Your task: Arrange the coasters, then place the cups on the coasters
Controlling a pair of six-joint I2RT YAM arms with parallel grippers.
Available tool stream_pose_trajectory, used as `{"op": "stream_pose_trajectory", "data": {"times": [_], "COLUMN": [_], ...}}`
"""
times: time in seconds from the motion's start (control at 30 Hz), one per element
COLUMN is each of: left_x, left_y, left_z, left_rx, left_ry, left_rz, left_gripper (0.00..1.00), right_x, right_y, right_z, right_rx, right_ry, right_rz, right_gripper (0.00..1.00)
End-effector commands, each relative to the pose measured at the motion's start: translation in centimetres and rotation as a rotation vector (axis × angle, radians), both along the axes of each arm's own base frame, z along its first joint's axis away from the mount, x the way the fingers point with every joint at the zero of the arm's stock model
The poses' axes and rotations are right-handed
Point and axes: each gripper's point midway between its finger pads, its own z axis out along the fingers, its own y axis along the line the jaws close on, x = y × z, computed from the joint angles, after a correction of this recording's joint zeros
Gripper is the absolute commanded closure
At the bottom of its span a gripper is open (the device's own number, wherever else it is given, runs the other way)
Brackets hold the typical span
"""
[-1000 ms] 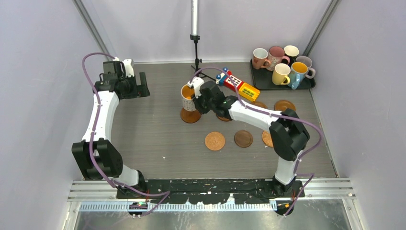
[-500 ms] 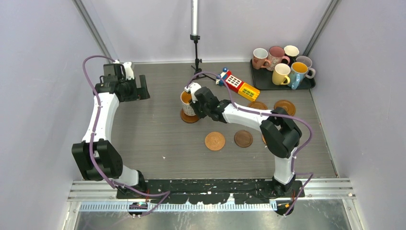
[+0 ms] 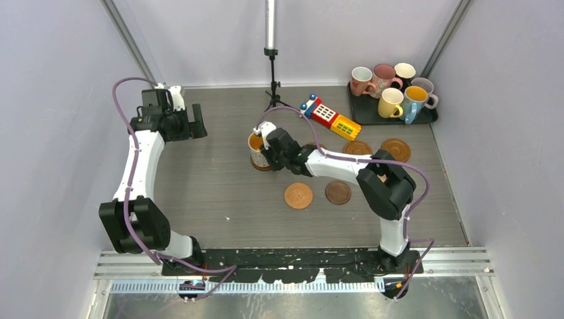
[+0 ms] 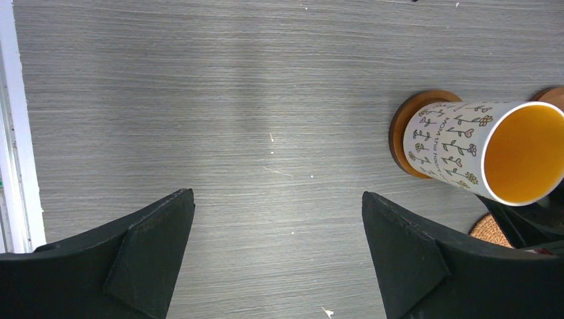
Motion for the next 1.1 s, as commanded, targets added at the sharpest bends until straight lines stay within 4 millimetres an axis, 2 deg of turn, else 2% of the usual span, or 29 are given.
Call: {"op": "stream_pose_trajectory", "data": {"times": [0.0,0.1,0.57,0.83,1.07], "left_x": [0.4,0.4,0.4,0.3,0.2], "left_y": [0.3,0.2,0.3,0.3,0.0], "left_z": [1.9,2.0,1.5,1.1,0.9], "left_rx": [0.000,-0.003,-0.003,-0.002,0.003], "left_ry": [-0.077,-0.079,-0.067,-0.058,-0.054], "left_rz": [0.012,0.010,0.004,-0.007,-0.053], "left_gripper": [0.00,0.00,0.00,0.00,0.00], "right_x": [2.5,2.4,1.9,1.0,-0.7], "right_y": [2.3,2.1,2.4,2.5,1.3], "right_z": [5.4,5.0,3.9,5.7,7.3], "right_rx": [0.167,0.163,0.159,0.196,0.167], "right_ry": [-0.145,-0.135,-0.088,-0.066,-0.054], "right_rz": [-0.042,-0.051,-0.042,-0.019,0.032], "right_gripper": [1.00,0.99,0.64,0.44,0.37]}}
